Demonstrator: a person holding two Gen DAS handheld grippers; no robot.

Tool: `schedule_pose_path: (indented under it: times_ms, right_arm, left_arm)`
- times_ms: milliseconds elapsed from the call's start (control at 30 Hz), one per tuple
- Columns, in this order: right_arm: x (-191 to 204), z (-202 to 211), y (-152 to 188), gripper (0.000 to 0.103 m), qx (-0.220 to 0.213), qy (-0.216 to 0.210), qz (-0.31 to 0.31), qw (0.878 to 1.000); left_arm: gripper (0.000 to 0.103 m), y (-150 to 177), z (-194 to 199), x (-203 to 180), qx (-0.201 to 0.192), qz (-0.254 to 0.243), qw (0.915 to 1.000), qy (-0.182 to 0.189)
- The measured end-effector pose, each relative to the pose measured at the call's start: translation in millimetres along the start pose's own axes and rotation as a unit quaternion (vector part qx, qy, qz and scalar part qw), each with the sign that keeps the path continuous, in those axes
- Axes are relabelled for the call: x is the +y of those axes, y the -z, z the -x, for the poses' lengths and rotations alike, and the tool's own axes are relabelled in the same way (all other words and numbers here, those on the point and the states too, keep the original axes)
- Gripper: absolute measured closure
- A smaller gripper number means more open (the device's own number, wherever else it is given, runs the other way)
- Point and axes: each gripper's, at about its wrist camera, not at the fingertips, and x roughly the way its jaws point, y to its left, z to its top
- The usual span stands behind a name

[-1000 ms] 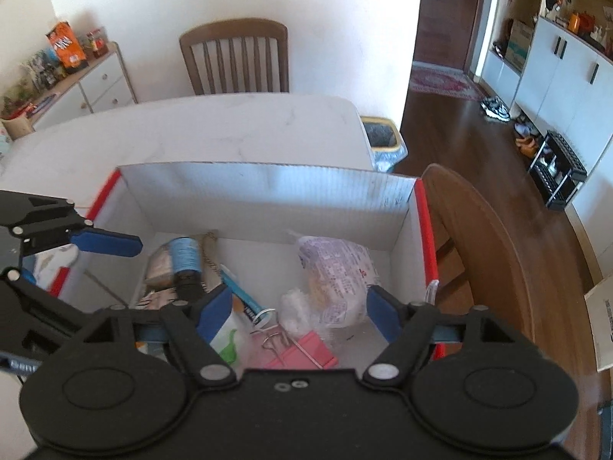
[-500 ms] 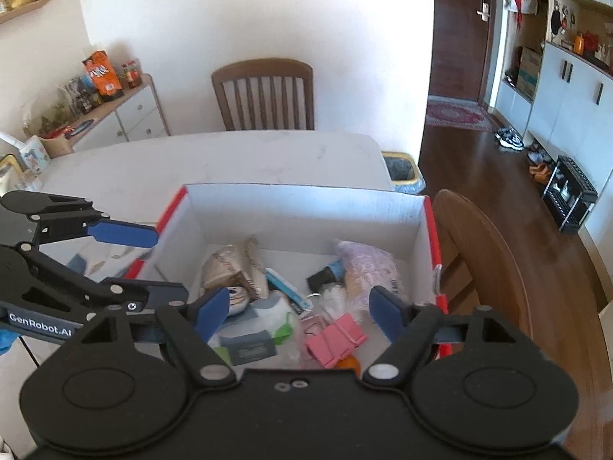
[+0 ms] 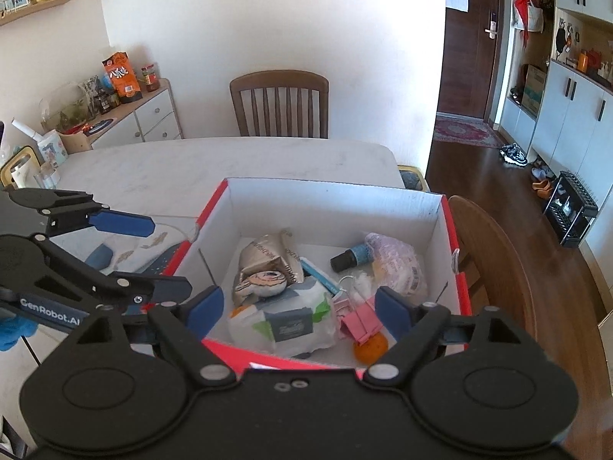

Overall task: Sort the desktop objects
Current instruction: 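Withdraw both tools up and away from the filled box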

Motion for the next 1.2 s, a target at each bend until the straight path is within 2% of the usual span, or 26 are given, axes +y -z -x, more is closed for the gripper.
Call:
schedule_pose_path:
  times_ms: [333,533,867,1200]
  right_arm:
    - [7,13,14,0.001,-0.022,0.003,-0.013,1.0]
    - [13,24,20,0.001,-0.046,0.002,-0.015,0.999]
    - [20,31,32,0.001,-0.071,0.011,-0.027,0.997]
    - [21,34,38,0.001,-0.07,0.016,-0.037,0.997]
  left_arm:
    - [0.001,18,14,7,-0.015,0.029,0.9989,-0.033]
    - [0.001,22,22,13,-0.018,0.058,0.9968,-0.052]
    - [0.001,28,28,7,-0.007,0.059,0.9945,-0.087]
    - [0.001,30,29,3,0.007,0.066,0.9947,-0.078]
